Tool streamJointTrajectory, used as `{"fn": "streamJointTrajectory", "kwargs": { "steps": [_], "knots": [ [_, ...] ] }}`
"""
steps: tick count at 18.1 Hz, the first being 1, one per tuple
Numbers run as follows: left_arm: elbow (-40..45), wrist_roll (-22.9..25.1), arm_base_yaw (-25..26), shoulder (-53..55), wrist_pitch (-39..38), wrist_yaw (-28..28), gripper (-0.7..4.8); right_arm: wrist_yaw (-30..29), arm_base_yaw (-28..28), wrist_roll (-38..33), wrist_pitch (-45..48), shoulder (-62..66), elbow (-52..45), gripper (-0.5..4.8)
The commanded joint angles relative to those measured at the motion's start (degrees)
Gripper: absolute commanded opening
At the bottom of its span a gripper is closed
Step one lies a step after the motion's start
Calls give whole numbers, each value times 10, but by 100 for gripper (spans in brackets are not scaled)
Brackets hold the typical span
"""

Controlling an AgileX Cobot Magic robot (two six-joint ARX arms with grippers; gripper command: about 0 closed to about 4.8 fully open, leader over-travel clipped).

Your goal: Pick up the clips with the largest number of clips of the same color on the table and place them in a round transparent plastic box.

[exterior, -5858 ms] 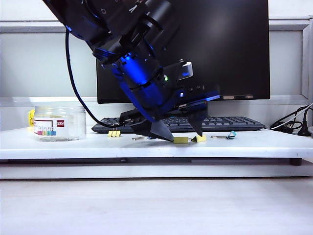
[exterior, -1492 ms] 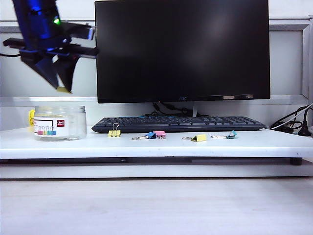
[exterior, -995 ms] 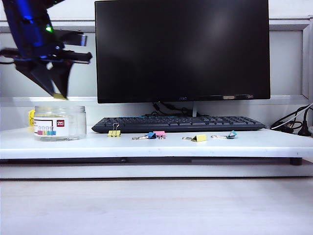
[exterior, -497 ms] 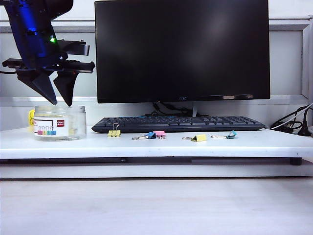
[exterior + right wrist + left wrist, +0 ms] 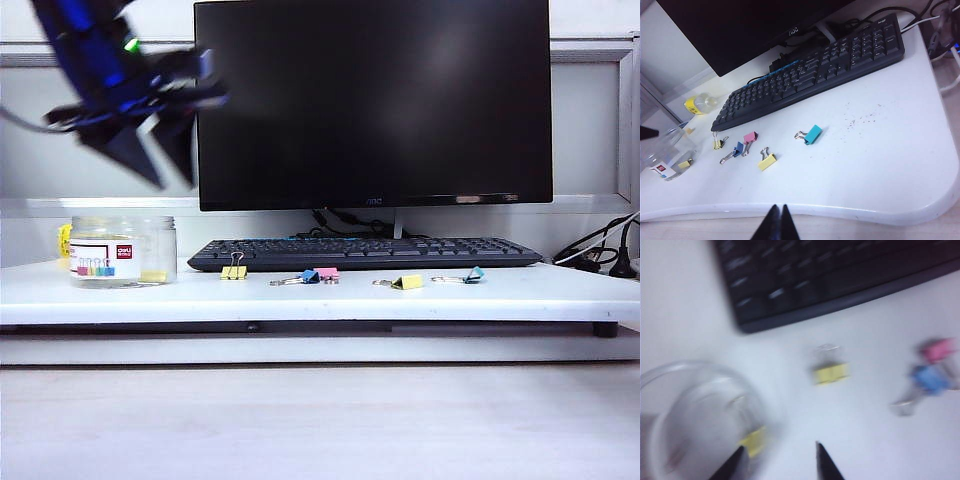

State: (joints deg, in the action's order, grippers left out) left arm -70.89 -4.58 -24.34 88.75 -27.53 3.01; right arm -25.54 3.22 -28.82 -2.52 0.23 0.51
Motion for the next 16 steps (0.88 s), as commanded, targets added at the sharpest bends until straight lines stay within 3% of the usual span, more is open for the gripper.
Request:
{"fn": "streamJointTrajectory", "kwargs": {
  "steps": [1,6,11,16],
  "knots": [
    [-2,0,-65,-12,34,-38,184,1,0,3,6,-1,-2,-1],
    [-2,-3,-191,4,92,-42,184,1,0,3,6,-1,-2,-1],
    [-2,-19,-234,83,134,-44,184,0,0,3,6,-1,-2,-1],
    [-2,-131,-237,129,187,-36,184,-1,0,3,6,-1,-2,-1]
  ]
}}
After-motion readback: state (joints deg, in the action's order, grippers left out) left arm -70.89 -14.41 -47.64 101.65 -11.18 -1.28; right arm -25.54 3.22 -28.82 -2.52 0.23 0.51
